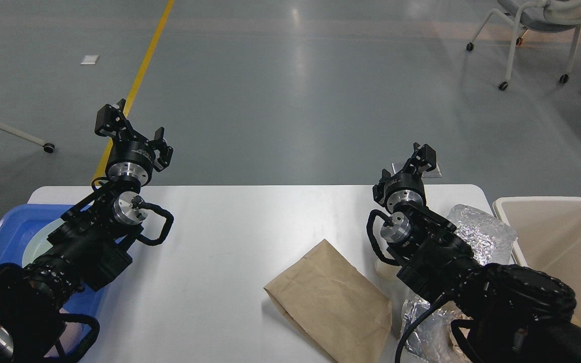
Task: Tidy desktop
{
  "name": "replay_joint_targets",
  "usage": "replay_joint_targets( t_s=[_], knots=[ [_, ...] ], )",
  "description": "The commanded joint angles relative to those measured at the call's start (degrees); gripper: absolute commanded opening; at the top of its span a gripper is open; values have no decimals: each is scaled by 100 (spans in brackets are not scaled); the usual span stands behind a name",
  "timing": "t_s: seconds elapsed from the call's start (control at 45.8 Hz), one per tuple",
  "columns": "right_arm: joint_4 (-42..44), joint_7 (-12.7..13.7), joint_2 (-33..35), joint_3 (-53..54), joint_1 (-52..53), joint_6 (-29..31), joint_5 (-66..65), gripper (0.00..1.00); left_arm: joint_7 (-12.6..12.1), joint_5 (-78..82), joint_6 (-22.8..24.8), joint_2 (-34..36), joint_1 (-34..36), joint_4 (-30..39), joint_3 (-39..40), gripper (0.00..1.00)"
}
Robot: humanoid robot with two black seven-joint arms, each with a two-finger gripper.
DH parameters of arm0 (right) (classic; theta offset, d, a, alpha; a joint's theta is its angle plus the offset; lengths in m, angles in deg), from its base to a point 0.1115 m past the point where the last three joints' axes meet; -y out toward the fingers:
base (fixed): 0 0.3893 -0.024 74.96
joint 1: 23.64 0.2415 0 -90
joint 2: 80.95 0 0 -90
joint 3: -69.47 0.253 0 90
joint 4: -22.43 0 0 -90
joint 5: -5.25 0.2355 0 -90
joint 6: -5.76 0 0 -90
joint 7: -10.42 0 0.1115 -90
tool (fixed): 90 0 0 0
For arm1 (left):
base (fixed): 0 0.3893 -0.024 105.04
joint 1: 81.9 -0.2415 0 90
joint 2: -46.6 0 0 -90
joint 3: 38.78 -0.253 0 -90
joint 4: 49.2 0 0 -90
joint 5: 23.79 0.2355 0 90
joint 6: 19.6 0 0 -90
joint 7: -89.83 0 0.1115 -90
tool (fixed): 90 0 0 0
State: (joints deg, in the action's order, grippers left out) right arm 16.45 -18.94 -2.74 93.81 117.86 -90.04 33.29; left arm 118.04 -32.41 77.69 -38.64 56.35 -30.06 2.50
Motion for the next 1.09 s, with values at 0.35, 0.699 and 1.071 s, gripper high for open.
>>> replay_joint_targets(
  t_s=[0.35,0.699,1.071],
  knots=[
    [0,0,1,0,0,0,0,100,263,0,-18,-63,-70,1,-279,100],
    [0,0,1,0,0,0,0,100,773,105,9,-89,-158,10,-604,100],
    [0,0,1,0,0,0,0,100,923,132,26,-89,-158,10,-666,100]
  ],
)
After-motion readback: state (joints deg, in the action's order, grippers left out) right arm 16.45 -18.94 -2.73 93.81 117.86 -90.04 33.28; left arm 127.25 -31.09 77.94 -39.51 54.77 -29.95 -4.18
